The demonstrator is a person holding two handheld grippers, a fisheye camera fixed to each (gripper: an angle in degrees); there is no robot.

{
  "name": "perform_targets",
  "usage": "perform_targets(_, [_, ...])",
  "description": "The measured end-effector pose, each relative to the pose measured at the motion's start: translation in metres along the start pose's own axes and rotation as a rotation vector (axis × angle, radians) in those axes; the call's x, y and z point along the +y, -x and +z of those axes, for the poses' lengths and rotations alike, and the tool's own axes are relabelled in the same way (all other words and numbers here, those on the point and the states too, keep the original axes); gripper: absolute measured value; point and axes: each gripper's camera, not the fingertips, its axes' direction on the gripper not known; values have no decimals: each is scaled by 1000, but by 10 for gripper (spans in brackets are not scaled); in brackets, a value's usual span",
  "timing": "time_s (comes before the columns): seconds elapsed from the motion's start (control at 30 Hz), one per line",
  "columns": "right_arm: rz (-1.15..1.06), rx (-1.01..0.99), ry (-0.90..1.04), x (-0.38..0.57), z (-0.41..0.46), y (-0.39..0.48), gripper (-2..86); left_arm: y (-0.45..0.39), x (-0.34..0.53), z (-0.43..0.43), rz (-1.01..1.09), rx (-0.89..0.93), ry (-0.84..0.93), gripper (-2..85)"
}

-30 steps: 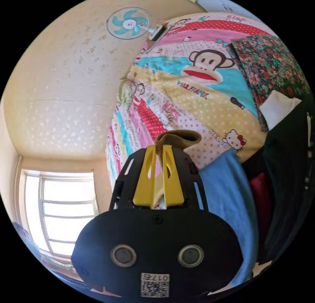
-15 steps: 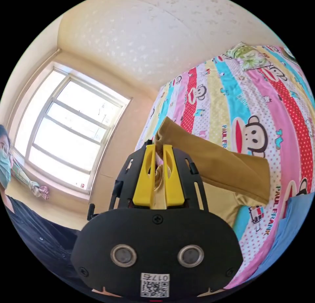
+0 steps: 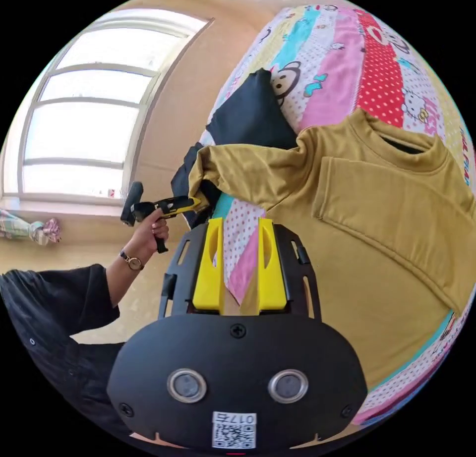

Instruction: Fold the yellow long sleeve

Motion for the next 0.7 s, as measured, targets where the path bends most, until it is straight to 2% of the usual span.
perform_targets(0.17, [-238,-10,54,5,38,64,138,3,28,-96,99,356,22,25])
perform_targets(0.23, [-326,-5,49,3,52,89,150,-4,35,-124,151,434,48,27])
perform_targets(0.33, [-487,117,-46,-2,60,131,156,-23,37,-154,249,526,121,31])
perform_targets(0.4, [-600,140,-75,-14,62,150,120,-35,37,-166,297,584,162,35])
perform_targets(0.53, [-638,72,-27,-41,48,139,49,-48,33,-198,352,616,100,84])
perform_targets(0.6, [-564,85,-68,-56,5,114,41,-44,36,-213,364,688,1,134])
perform_targets(0.7, [-487,113,-121,-64,-72,66,37,-38,40,-214,345,722,-42,134])
